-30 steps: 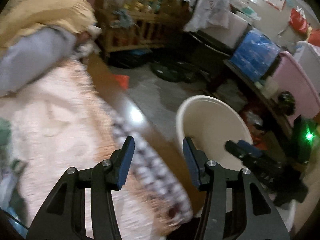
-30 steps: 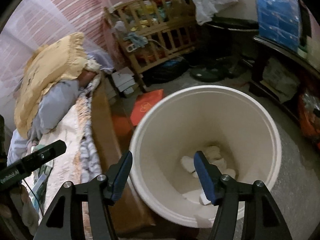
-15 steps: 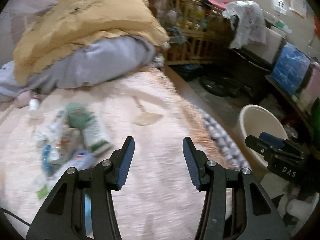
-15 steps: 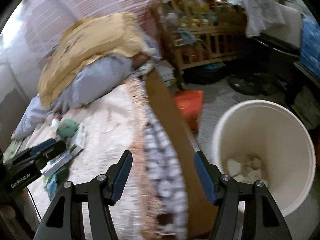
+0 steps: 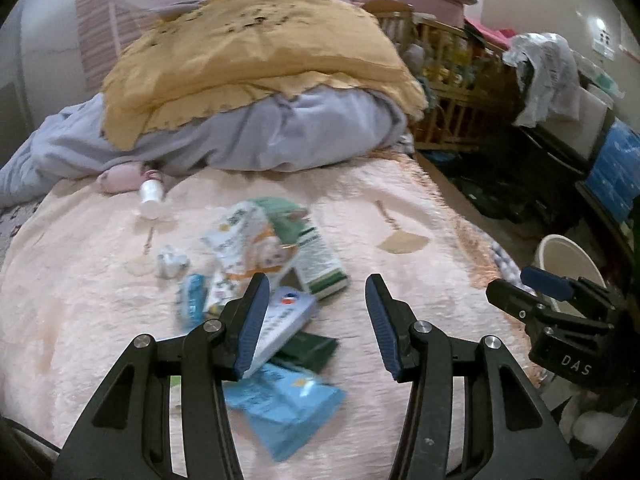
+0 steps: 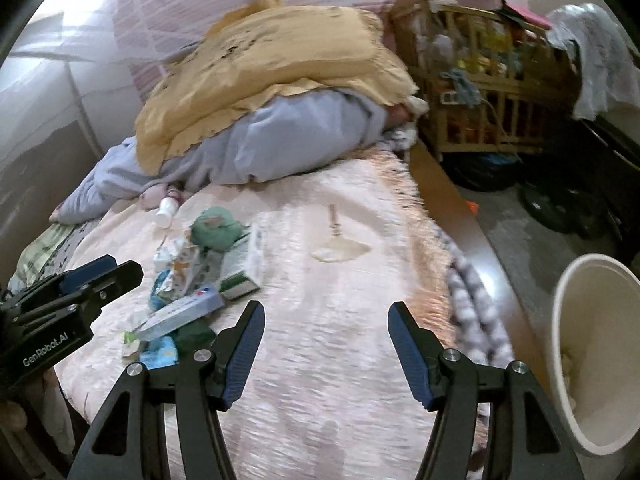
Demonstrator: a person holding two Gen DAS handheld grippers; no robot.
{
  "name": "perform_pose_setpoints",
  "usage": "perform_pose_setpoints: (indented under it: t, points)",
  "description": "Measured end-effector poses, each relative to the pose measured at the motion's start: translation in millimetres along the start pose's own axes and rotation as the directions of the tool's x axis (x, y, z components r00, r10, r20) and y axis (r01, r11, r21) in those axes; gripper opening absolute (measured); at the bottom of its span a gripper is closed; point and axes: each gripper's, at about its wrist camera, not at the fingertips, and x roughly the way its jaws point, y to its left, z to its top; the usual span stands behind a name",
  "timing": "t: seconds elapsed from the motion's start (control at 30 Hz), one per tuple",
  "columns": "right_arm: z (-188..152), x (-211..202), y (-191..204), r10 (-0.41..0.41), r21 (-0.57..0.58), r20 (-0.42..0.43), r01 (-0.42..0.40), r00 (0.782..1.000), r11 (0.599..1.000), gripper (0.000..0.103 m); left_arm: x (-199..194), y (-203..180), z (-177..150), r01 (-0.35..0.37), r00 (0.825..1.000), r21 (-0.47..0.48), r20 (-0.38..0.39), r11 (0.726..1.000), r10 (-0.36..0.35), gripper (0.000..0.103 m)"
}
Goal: Collect trash
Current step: 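Move both tools back over the trash on the bed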
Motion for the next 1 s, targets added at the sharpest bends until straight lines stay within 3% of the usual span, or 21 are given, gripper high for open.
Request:
perform_pose_setpoints:
  t: [0.33,0.67,0.83,1.0]
  points:
    - [4,15,46,0.053,-0.071,-0.031,-0.055,0.998,0.996,0.07,-7,63,-11,-0.032,0.999,-0.082,-0.016,0.996,0.031,0.048]
    - [-4,34,65,0.11,-0.102,-0.105,-0.121,0.988,0.987,0.071,-2,146,-36,-0.055,0.991,-0.168,-0.126,0.984,0.034,0.049]
    - [-5,46,73,0.129,-0.106,-0.129,-0.143,0.983,0.984,0.071,15,165,-56,-0.063,0.978,-0.212,-0.207,0.975,0.018,0.049]
    - [-2,59,86,0.14,-0.12,-0.15,-0.159,0.979,0.98,0.071,42,159,-66,-0.044,0.965,-0.238,-0.262,0.97,-0.021,0.051]
